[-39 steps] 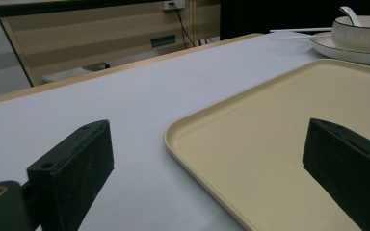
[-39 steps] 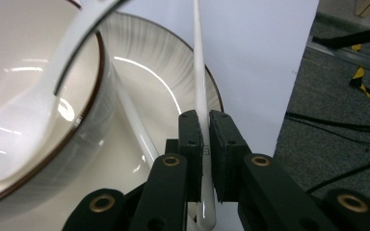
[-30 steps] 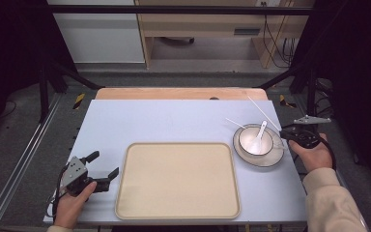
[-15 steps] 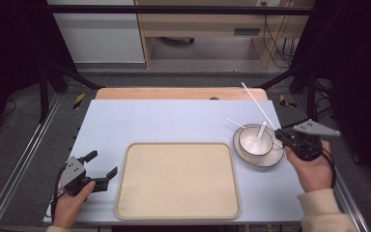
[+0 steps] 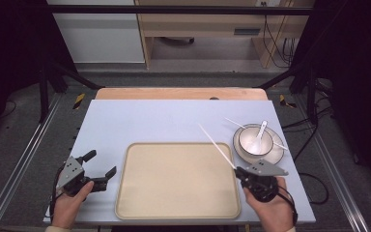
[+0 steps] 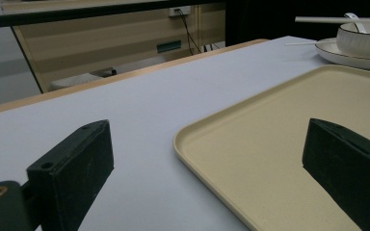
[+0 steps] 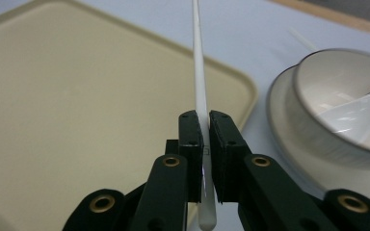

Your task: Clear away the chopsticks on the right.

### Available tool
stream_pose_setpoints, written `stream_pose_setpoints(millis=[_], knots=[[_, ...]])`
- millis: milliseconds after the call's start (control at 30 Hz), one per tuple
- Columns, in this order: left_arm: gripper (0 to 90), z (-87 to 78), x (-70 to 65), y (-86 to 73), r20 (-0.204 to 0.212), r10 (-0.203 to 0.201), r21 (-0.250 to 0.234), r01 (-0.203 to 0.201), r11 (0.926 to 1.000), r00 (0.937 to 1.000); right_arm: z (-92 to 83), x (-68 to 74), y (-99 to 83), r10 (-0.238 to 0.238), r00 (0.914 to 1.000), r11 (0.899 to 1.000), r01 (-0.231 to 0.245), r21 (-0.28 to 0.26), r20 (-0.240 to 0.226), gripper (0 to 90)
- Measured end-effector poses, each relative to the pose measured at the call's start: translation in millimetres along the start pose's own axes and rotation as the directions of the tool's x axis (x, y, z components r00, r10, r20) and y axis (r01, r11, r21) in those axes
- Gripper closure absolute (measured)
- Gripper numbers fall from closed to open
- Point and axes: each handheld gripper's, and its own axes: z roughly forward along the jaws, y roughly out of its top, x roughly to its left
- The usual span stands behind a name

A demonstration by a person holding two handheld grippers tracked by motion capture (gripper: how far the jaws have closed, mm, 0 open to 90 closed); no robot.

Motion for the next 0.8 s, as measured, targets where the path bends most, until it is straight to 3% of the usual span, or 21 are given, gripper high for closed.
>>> stream_pose_setpoints(millis=[100, 200, 367, 633, 800], knots=[[3.6, 0.1, -0.7, 0.6, 0.003, -0.002, -0.004, 0.002, 1.0000, 1.0000, 6.8, 20.6, -12.9, 0.009, 0.9999, 0.999, -0.009, 0.034, -0.008, 83.9], [3.6, 0.7, -1.1, 0.4, 0.005, -0.002, -0.002, 0.002, 1.0000, 1.0000, 11.6, 31.8, -23.2, 0.025, 0.9995, 0.998, -0.023, 0.057, -0.019, 83.9], [3.6, 1.3, -3.3, 1.1, 0.011, 0.000, -0.004, 0.000, 1.0000, 0.9999, 14.4, 38.1, -30.0, 0.047, 0.9988, 0.996, -0.046, 0.071, -0.012, 83.9], [3.7, 3.0, -5.3, 1.0, 0.019, 0.002, 0.000, -0.002, 1.0000, 0.9998, 22.3, 48.3, -35.1, 0.058, 0.9976, 0.993, -0.061, 0.104, 0.037, 83.9], [3.7, 2.0, -5.2, 1.8, 0.016, 0.002, -0.003, -0.002, 1.0000, 0.9999, 26.5, 54.0, -37.4, 0.087, 0.9955, 0.989, -0.091, 0.117, 0.038, 83.7]])
